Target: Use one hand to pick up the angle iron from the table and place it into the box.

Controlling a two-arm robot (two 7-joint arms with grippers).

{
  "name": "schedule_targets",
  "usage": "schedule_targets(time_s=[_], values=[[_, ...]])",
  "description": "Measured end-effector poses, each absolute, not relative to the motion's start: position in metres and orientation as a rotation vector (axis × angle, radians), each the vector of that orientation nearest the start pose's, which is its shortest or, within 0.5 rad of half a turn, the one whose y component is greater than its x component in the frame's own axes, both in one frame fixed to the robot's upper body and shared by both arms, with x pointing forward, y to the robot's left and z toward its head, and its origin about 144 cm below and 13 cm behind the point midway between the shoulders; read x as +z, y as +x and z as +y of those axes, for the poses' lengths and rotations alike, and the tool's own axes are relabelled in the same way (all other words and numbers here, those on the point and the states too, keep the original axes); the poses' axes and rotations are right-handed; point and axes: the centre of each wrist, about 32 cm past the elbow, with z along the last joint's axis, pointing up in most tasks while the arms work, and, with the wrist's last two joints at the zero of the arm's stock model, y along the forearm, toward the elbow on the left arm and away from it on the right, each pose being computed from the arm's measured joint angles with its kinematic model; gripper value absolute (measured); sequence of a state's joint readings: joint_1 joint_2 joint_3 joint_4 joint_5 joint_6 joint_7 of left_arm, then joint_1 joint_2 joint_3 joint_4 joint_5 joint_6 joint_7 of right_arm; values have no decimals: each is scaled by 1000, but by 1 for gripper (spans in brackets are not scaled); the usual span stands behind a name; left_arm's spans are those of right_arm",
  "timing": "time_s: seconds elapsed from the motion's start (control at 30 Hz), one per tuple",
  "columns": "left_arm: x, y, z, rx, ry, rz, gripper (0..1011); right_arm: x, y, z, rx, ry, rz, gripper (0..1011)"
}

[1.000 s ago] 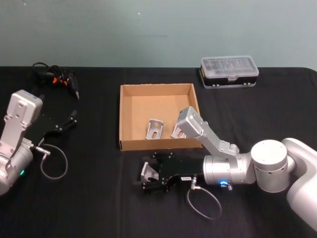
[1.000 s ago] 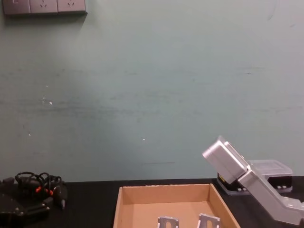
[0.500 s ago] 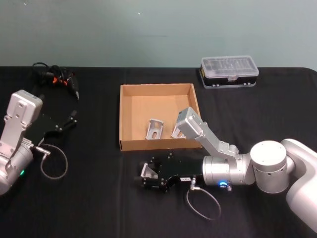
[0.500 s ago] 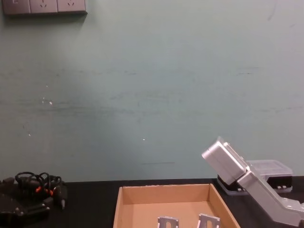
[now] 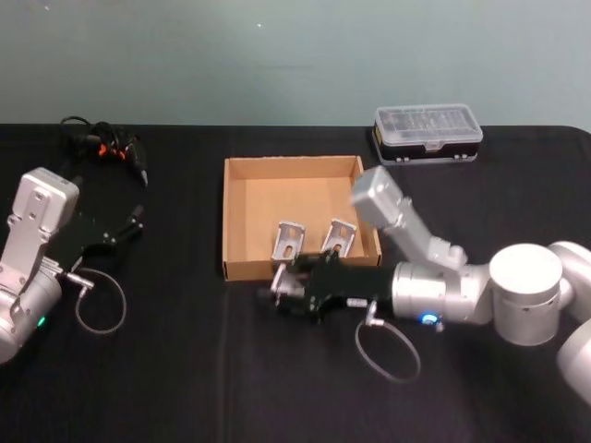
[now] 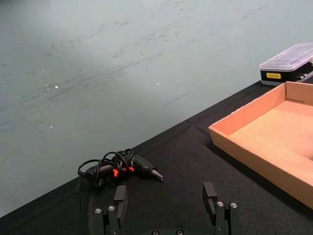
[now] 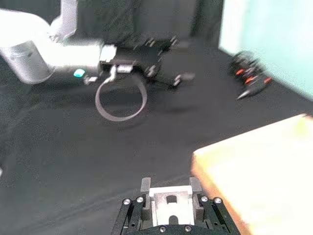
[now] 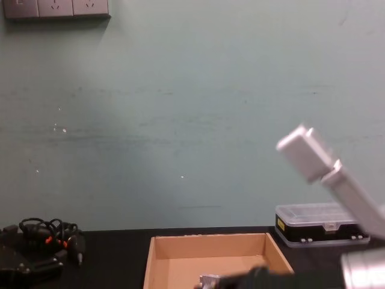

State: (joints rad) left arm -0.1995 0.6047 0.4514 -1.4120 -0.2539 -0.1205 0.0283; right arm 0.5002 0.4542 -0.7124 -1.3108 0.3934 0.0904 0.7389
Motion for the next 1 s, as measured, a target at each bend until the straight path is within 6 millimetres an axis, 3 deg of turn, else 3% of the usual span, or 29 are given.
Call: schedule_targets(time_s=[0.4,0.7,1.0], values=[[1140,489,310,1248,305,-285,1011,1213,560,-234,-635,-238,-102,472],[1140,489,310,1248,305,-285,1011,1211,586,-227,-746,-227,-70,472],[1140,489,310,1248,305,-285,1011,1197,617,-211,-770,-264,18,472]])
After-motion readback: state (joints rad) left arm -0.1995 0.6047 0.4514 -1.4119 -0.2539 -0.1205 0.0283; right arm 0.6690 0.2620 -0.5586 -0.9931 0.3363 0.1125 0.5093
